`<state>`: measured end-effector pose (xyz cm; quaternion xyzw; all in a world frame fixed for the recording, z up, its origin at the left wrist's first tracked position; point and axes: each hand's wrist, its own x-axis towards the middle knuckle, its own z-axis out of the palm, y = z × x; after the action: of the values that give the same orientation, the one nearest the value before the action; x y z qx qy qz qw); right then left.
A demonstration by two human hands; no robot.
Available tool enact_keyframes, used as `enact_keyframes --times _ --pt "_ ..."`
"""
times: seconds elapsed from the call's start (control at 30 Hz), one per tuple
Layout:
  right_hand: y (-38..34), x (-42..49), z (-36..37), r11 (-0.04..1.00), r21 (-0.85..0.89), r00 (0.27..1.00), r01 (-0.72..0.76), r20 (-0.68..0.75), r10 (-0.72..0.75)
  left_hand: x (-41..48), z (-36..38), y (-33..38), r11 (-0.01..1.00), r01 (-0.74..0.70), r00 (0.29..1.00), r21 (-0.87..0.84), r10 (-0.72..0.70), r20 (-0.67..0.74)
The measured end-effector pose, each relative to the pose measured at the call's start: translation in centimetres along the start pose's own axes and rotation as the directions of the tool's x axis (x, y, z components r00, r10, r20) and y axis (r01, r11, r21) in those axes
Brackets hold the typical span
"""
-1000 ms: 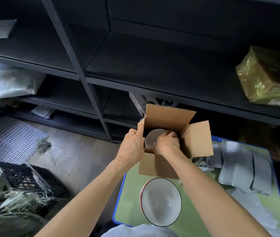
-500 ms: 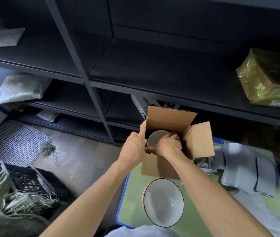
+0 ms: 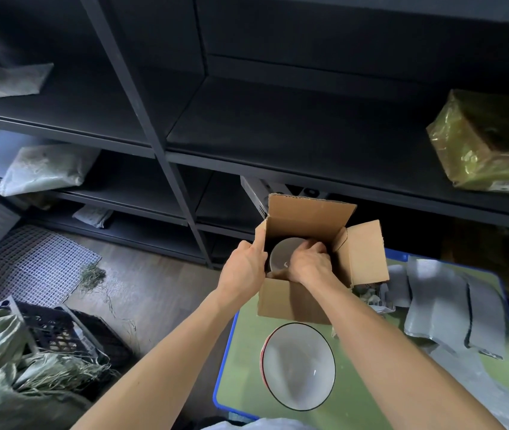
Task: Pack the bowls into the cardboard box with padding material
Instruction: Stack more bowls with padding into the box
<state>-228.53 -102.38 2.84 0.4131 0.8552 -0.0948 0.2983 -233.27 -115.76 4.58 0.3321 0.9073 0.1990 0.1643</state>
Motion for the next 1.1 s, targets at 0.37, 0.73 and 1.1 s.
enact_keyframes --times 0.37,0.73,1.1 --pt "2.3 -1.2 -0.3 0.972 0.231 0.999 0.04 -0.033 -0.033 0.5 -0.2 -0.1 0.989 -0.019 1.0 0.146 0.023 -0.022" --pt "7.6 -8.6 -0.4 0.9 0.301 0.94 0.315 -0.226 -0.254 -3.3 -0.4 0.6 0.973 -0.137 0.984 0.188 0.156 -0.089" --pt "12.3 -14.8 5.4 0.812 0.395 0.833 0.43 -0.52 -0.188 -8.9 2.4 3.3 0.87 -0.487 0.843 0.08 0.492 -0.218"
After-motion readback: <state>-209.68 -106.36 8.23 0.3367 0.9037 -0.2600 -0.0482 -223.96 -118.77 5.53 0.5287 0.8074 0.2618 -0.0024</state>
